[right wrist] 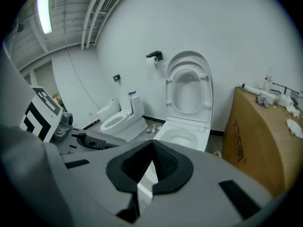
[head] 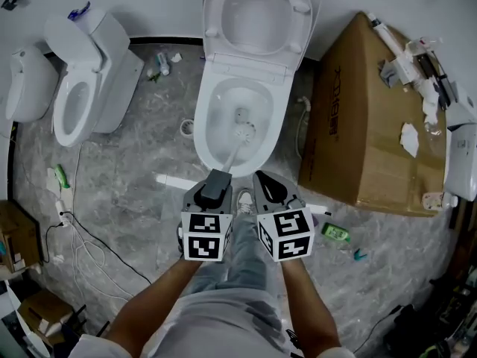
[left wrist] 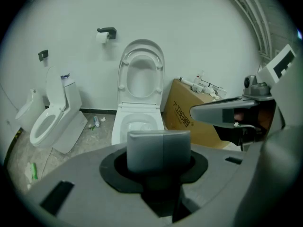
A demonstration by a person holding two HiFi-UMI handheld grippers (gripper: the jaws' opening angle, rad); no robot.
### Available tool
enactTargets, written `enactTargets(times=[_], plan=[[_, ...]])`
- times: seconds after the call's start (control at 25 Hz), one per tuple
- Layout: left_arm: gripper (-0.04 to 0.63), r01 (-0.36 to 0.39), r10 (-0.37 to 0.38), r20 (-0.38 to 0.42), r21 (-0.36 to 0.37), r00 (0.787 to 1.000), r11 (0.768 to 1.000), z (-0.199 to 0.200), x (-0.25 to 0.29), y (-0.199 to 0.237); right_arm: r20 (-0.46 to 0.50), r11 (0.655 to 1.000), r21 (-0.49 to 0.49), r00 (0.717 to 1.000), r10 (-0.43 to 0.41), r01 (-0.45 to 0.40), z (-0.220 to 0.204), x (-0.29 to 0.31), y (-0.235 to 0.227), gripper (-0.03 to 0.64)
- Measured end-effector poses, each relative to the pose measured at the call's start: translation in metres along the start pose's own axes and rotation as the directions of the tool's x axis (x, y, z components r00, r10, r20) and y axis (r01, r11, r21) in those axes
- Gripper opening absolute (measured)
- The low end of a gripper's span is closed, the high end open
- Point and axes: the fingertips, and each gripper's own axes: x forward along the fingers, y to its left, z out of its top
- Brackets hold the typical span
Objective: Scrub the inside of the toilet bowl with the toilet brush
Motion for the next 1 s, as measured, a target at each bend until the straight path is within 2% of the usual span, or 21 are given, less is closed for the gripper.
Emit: enactTargets(times=[0.36, 0.68, 1.0], plan=[[0.156, -0.016, 0.015, -0.089, -0.012, 0.996, 1.0, 0.012, 0.079, 0.005, -0.043, 0.998, 0.038, 0.998, 0.048, -0.046, -0.005, 0.062, -0.061, -0.002], [0.156, 0.024, -0.03, -0.156, -0.04, 0.987, 0.999, -0.014, 0.13, 0.009, -0.053, 0.997, 0.077, 0.998, 0.032, -0.028, -0.027, 0.105, -0.093, -0.002], [0.156, 0.069, -0.073, -0.169, -0.033, 0.983, 0.997, -0.032, 0.173, 0.018, -0.075, 0.995, 0.096, 0.997, 0.014, -0.007, -0.056, 0.139, -0.104, -0.002]])
